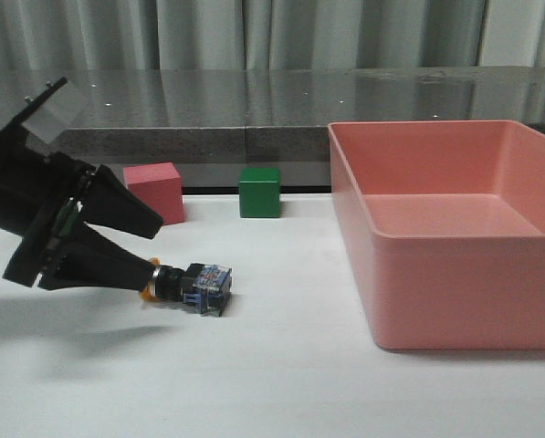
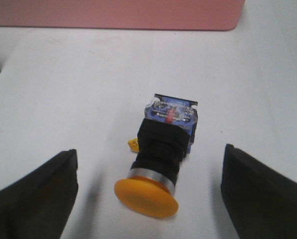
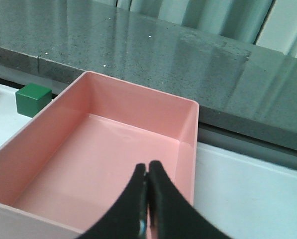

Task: Place and stand button with both arms
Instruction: 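Close the left gripper around the button's yellow cap end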

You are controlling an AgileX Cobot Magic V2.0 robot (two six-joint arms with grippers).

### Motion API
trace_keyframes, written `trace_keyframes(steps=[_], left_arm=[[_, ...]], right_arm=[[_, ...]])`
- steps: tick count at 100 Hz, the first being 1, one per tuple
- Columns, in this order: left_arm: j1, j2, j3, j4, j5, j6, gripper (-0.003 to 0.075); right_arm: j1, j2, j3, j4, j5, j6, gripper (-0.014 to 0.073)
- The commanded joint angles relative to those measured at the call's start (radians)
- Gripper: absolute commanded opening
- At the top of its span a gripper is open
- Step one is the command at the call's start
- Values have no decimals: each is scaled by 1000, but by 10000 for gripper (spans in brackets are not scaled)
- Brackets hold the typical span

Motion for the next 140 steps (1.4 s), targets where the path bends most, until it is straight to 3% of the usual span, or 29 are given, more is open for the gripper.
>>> trace_keyframes(steps=[1,76,140], left_arm=[[0,-26,-21,-60,69,17,568],[-4,65,-61,-85,152,45,568],[-4,136,-61,-106,133,56,568]], right_arm=[[-5,2,-24,-5,-81,0,-60],[-5,2,-24,-5,-81,0,-60],[-5,2,-24,-5,-81,0,-60]])
